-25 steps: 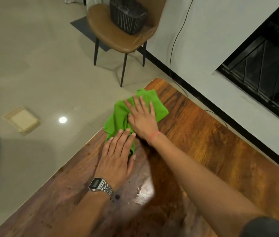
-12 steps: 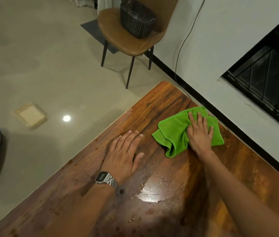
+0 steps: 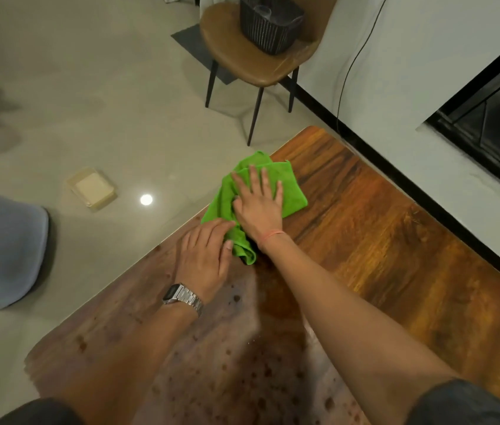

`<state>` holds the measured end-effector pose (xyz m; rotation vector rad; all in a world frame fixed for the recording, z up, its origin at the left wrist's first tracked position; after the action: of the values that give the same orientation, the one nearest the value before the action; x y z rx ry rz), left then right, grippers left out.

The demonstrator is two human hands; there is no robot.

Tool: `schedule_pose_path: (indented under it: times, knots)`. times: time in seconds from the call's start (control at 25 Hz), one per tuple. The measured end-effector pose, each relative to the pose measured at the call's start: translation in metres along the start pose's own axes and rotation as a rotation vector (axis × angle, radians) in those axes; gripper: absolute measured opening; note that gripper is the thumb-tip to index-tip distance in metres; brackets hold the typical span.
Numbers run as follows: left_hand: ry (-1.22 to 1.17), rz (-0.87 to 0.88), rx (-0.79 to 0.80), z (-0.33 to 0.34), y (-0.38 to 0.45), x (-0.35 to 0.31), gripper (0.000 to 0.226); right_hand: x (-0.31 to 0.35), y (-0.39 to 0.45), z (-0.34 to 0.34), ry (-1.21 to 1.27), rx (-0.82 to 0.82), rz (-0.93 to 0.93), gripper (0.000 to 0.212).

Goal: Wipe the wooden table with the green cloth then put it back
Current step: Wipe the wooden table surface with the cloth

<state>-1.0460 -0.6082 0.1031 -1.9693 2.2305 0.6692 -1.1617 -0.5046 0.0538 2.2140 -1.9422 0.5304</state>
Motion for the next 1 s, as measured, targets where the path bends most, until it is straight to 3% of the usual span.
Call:
schedule_pose_path:
  times: [0.16,0.44,0.6,0.8,1.0]
  knots:
    - [0.08,-0.095,-0.029,-0.02,-0.019,0.025,0.023,0.056,-0.072,0.037,-0.043,0.065,-0.136,0.059]
    - [0.002,0.126,0.163,-0.012,-0.098,-0.024,0.03,0.025,-0.22,0.04,0.058,0.068,-0.209,0.052]
    - [0.081,0.294,0.301,0.016,-0.177,-0.114,0.045,-0.052,-0.305,0.023,-0.017,0.01,-0.106,0.056]
    - [0.191,0.425,0.559,0.054,-0.274,-0.212,0.064,-0.165,-0.43,-0.008,-0.036,-0.066,0.208,0.061]
    - [0.267,0.486,0.545,0.036,-0.316,-0.212,0.064,-0.152,-0.482,0.007,-0.016,-0.057,0.317,0.06]
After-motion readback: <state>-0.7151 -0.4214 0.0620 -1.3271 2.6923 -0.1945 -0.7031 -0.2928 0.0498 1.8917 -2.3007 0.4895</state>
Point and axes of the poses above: each hand's wrist, its own y-axis towards the middle knuckle, its own z-axis out of the palm, x = y × z, the point moved 10 cm from there along y, towards the middle knuckle, and after that the axes turned 12 degrees about y, right-handed, at the moved point
